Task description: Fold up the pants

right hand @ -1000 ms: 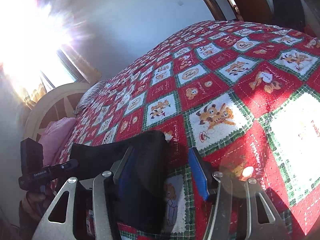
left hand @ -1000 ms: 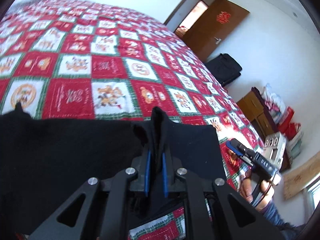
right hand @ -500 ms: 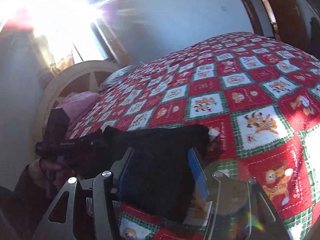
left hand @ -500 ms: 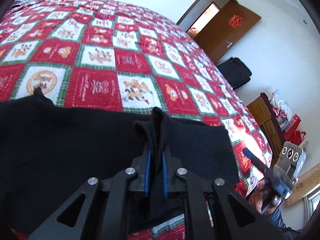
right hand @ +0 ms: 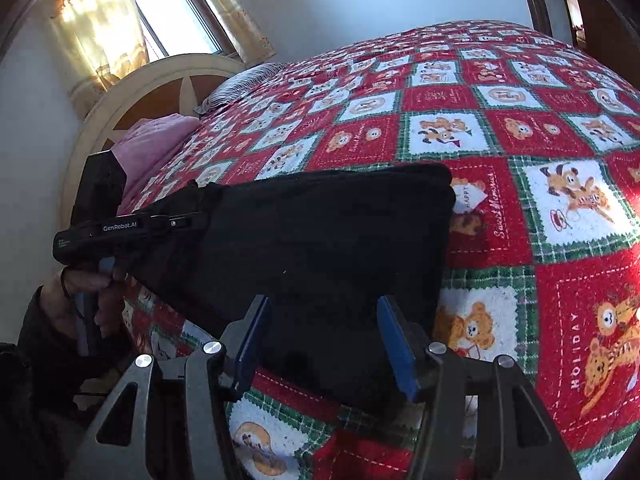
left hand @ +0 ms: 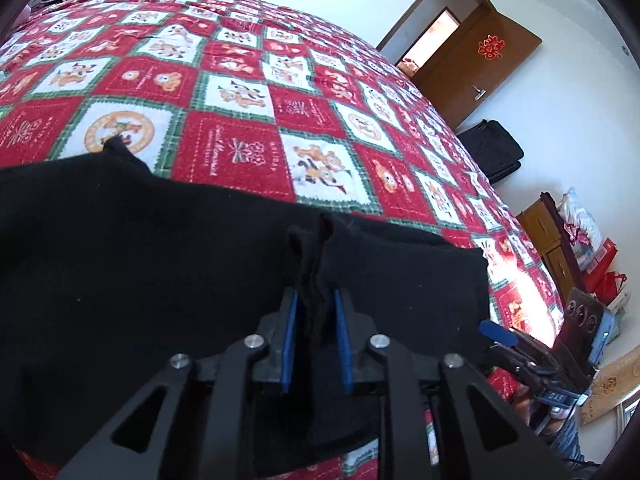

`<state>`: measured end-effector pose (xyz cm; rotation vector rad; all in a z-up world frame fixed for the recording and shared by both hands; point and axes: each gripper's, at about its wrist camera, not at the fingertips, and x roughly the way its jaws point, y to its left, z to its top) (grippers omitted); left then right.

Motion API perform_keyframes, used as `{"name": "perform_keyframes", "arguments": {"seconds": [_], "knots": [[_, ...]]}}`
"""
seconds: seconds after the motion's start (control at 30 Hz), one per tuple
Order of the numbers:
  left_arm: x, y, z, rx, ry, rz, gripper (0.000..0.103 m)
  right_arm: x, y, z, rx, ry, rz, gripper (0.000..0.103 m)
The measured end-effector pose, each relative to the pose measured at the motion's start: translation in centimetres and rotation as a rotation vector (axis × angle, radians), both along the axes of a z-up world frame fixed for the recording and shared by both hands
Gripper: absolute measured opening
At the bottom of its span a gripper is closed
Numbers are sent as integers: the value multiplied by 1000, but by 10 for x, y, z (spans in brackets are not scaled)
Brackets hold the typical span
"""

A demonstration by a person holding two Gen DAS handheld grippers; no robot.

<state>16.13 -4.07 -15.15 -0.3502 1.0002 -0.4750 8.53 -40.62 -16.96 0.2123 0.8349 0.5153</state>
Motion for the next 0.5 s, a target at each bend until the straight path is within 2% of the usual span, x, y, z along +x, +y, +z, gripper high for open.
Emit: {"name": "perform_keyframes", "arguments": {"seconds": [0.1,0.17,0.23,0.33,0.43,0.5], "knots": [[-3,-3,4,38,-25,-5,30,-3,2,9,-6,-27,-1,57],[-7,-5,9,69,-63,-3,52,-1,0,21,7,-68,-17,57],[-10,-6,11,105,-86,5,62,8,-2,31,11,-88,-44,58],[-9,-8,8,130,-91,0,63,33,-7,31,8,-71,-107,59],[-9,-9,6,148,-102,-3,63,60,-8,10,-20,44,-132,60],[-11,-11,7,161,-108,-6,63,62,-9,9,-16,35,-130,60]]}}
